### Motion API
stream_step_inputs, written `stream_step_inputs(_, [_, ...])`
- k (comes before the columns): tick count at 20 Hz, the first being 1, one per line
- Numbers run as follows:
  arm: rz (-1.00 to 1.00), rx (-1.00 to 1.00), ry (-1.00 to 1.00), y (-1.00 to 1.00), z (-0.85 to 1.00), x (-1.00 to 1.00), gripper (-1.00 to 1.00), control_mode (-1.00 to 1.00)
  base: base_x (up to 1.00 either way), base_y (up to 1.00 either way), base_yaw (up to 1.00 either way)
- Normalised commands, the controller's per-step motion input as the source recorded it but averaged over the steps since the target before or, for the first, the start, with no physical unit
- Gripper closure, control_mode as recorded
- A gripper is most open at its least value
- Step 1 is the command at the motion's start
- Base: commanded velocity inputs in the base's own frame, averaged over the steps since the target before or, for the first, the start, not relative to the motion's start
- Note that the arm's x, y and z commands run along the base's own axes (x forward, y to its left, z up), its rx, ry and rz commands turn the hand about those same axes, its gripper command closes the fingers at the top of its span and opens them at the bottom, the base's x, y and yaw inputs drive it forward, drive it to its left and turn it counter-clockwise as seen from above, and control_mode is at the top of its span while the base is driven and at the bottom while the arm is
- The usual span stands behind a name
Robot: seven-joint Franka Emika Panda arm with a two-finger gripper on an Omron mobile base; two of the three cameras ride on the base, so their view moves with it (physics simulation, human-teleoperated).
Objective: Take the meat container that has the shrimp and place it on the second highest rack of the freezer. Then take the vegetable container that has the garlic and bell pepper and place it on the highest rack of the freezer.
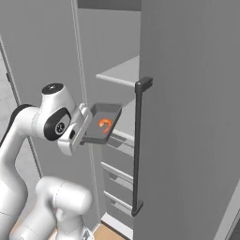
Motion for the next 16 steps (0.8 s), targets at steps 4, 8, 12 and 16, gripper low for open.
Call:
stream_step_inputs(4, [0.00,0.00,0.00,0.00,0.00,0.00,1.00,1.00,0.00,-0.35,0.00])
stream_step_inputs(8, [0.00,0.00,0.00,0.00,0.00,0.00,1.00,1.00,0.01,-0.36,0.00])
stream_step_inputs(12, [0.00,0.00,0.00,0.00,0.00,0.00,1.00,1.00,0.34,-0.21,0.02])
stream_step_inputs(16, [0.00,0.00,0.00,0.00,0.00,0.00,1.00,1.00,0.60,0.00,0.00])
